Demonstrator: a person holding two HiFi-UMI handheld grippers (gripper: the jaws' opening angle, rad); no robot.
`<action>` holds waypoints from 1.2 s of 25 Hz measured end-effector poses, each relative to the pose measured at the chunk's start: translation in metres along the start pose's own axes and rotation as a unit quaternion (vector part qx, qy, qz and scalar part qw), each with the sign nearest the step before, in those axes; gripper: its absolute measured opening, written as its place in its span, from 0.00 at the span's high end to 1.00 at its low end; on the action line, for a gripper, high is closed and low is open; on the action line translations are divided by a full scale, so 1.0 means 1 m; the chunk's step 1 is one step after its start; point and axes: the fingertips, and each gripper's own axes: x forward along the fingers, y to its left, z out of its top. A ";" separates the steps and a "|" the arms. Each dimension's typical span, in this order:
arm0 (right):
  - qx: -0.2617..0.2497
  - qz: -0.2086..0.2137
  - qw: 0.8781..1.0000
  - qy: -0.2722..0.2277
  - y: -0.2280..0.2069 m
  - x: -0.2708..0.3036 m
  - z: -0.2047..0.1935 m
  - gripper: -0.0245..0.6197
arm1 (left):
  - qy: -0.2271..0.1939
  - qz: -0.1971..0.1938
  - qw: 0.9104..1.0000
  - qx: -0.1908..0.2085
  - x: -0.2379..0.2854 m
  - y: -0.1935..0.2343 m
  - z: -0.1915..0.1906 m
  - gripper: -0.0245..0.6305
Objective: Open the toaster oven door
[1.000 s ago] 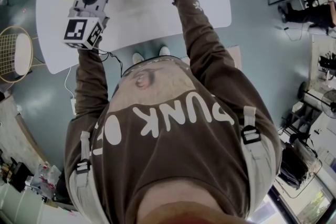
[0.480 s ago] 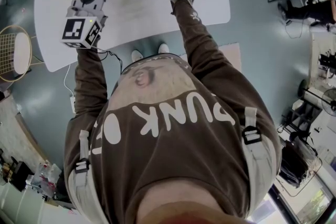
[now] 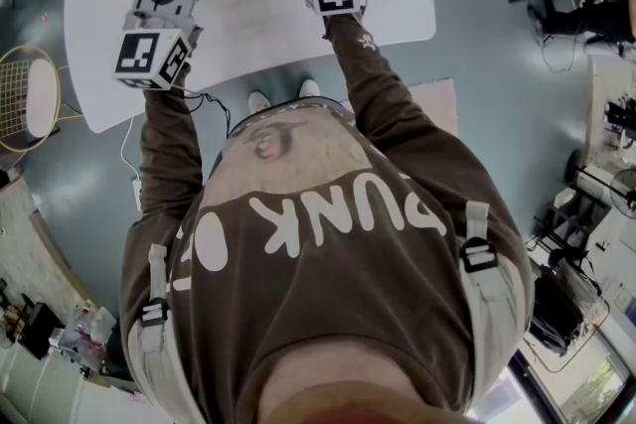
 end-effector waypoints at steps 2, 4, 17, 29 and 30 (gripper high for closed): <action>-0.003 -0.003 1.000 0.001 0.000 -0.003 -0.006 0.81 | 0.002 0.000 1.000 -0.001 0.001 -0.002 0.001 0.96; -0.005 -0.006 1.000 0.001 0.001 -0.006 -0.012 0.81 | 0.003 -0.001 1.000 -0.002 0.002 -0.003 0.001 0.96; -0.016 -0.008 1.000 0.014 0.010 -0.016 -0.049 0.81 | 0.007 -0.006 1.000 -0.001 0.006 -0.012 -0.001 0.96; -0.010 -0.001 0.999 0.037 0.018 -0.025 -0.090 0.81 | 0.013 -0.005 1.000 0.000 0.000 -0.021 -0.001 0.96; -0.008 -0.001 0.999 0.040 0.019 -0.025 -0.096 0.81 | 0.014 -0.005 1.000 0.001 -0.001 -0.021 -0.001 0.96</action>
